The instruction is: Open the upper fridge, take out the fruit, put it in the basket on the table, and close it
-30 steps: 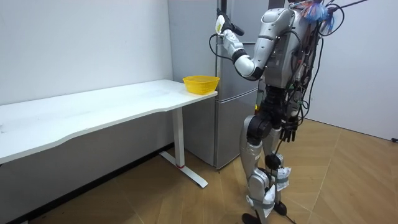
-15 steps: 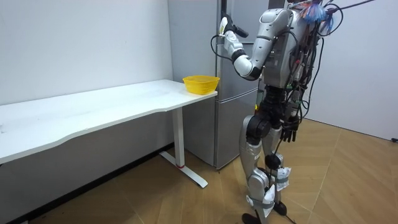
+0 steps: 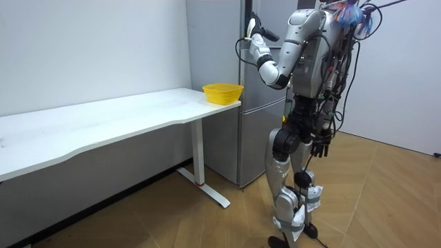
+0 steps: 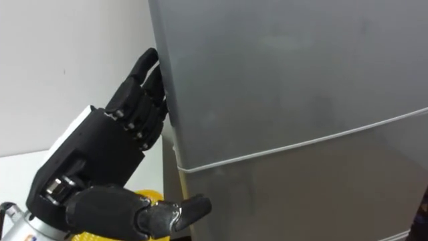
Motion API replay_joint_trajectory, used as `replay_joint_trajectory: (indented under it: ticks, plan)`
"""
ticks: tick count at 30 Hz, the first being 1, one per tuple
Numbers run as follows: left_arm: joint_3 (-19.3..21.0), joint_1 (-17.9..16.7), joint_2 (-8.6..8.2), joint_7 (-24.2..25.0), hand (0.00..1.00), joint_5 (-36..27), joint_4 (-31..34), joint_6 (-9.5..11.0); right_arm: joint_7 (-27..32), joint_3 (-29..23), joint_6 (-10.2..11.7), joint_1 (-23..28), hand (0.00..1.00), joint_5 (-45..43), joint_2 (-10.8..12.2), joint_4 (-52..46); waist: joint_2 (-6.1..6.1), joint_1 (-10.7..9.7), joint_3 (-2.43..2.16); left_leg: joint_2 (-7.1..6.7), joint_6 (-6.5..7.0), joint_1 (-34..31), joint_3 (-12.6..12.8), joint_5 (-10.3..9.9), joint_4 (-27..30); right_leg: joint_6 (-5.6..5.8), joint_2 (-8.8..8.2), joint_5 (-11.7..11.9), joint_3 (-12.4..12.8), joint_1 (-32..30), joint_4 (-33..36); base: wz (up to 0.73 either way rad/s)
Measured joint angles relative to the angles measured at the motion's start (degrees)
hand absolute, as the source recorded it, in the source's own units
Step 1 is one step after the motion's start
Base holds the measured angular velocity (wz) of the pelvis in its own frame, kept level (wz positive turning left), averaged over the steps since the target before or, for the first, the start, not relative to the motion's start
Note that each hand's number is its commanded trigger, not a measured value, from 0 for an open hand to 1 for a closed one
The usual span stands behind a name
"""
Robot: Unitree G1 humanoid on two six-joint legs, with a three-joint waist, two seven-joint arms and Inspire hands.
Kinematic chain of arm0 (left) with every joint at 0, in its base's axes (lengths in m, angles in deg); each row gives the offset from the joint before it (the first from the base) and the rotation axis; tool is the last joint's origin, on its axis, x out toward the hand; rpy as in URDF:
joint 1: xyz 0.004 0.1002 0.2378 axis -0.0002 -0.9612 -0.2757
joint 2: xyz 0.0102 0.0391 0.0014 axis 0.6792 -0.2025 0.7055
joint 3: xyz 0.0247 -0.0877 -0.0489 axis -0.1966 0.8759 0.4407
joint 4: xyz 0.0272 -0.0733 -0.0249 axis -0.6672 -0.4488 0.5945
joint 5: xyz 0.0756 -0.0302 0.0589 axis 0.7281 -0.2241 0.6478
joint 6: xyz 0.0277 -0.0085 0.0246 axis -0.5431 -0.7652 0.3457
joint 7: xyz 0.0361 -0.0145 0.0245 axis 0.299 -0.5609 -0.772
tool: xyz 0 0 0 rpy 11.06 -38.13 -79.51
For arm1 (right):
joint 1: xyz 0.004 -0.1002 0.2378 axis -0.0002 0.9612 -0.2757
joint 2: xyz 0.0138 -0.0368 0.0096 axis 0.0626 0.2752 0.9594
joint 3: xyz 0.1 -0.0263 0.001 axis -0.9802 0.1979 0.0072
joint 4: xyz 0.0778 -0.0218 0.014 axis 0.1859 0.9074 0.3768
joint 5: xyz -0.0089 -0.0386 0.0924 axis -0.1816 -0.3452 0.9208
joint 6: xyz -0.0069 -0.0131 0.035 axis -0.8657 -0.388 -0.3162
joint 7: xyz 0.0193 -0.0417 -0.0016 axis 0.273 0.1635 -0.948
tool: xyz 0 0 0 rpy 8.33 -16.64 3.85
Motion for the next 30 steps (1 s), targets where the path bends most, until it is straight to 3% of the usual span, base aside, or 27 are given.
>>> replay_joint_trajectory:
  ticks: [2,3,4,6,15,30]
  plan:
    - [0.8,0.0,-0.02,-0.4,1.00,0.0,-0.1,-0.1,0.1,0.0,0.0,0.0,0.00,0.0,0.0,0.0,0.04,0.1,-0.02,0.01,0.00,-0.2,0.0,0.0,0.0,0.05,-0.01,0.2,-0.1,0.0,0.0,0.04]
    - [1.3,0.0,0.00,-0.6,0.95,0.0,-0.1,-0.1,0.1,0.0,0.0,0.0,0.00,0.0,0.0,0.0,0.05,0.1,-0.01,0.04,0.00,-0.2,0.0,0.0,0.0,0.05,-0.01,0.2,-0.2,0.0,0.0,0.07]
    - [1.7,0.0,-0.04,-1.1,0.35,0.0,-0.1,0.0,0.4,0.0,0.0,-0.1,0.00,0.0,0.0,0.0,0.05,0.1,0.00,0.20,0.00,-0.4,0.0,0.0,0.0,0.07,-0.02,0.2,-0.3,-0.1,0.0,0.06]
    - [2.3,0.0,-0.29,-1.5,0.00,-0.1,-0.1,0.2,0.6,0.0,-0.1,-0.2,0.00,0.0,0.0,0.0,0.05,0.1,0.00,0.26,0.00,-0.4,0.0,0.0,0.0,0.11,-0.06,0.3,-0.4,-0.1,0.0,0.02]
    - [-0.2,0.0,-0.10,0.1,0.00,-4.4,0.0,0.2,1.5,0.1,-0.7,-0.8,0.00,0.0,0.0,0.0,0.27,0.1,0.05,0.22,0.00,-0.7,0.1,0.0,0.0,0.25,-0.06,0.4,-0.4,-0.5,0.0,0.00]
    - [-1.8,0.0,0.05,3.9,0.00,-5.7,0.9,0.4,0.2,1.6,-0.6,-0.9,0.00,0.0,-0.6,0.4,0.60,0.0,-0.13,1.01,0.01,-1.4,1.5,0.0,0.0,-0.13,0.42,1.1,-0.2,-1.9,1.1,-0.02]
